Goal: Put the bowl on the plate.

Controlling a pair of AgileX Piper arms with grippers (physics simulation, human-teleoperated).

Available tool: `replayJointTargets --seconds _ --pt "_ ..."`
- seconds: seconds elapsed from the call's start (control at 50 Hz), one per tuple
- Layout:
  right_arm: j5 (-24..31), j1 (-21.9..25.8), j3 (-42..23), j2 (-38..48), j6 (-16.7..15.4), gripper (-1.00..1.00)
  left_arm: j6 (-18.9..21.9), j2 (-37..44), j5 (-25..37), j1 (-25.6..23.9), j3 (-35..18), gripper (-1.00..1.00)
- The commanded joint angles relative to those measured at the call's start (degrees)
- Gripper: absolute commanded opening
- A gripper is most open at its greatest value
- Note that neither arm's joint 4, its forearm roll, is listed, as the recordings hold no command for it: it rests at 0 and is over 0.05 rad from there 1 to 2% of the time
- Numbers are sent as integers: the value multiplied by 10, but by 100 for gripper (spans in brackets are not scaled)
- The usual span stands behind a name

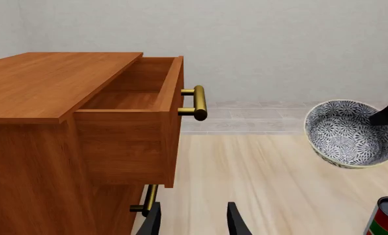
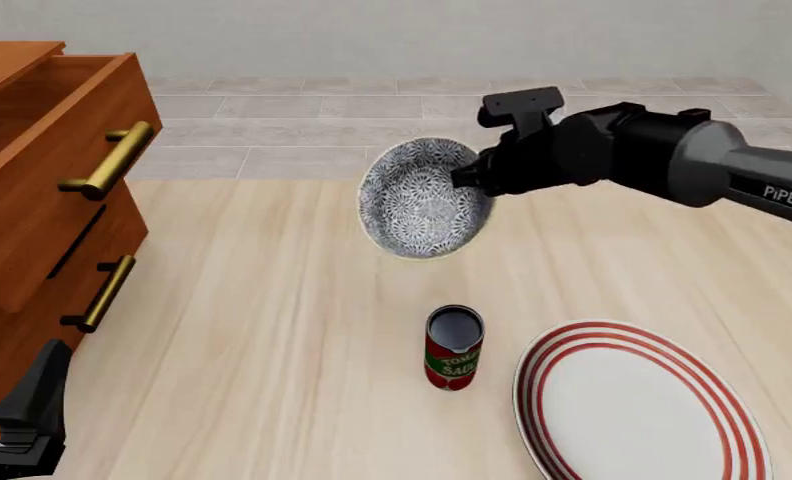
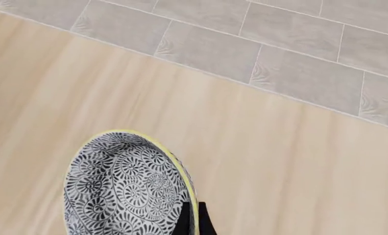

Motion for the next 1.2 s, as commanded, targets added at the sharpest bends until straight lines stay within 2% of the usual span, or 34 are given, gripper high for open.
replayJointTargets --seconds 0.02,0.5,0.84,1.2 --pt "-20 -32 50 -51 5 -100 0 0 0 0 0 100" --pt "-34 -78 162 -171 15 -100 0 0 0 0 0 100" --pt "-39 -107 265 -266 32 -100 0 0 0 0 0 100" --pt "-4 -143 346 -377 36 -100 0 0 0 0 0 100"
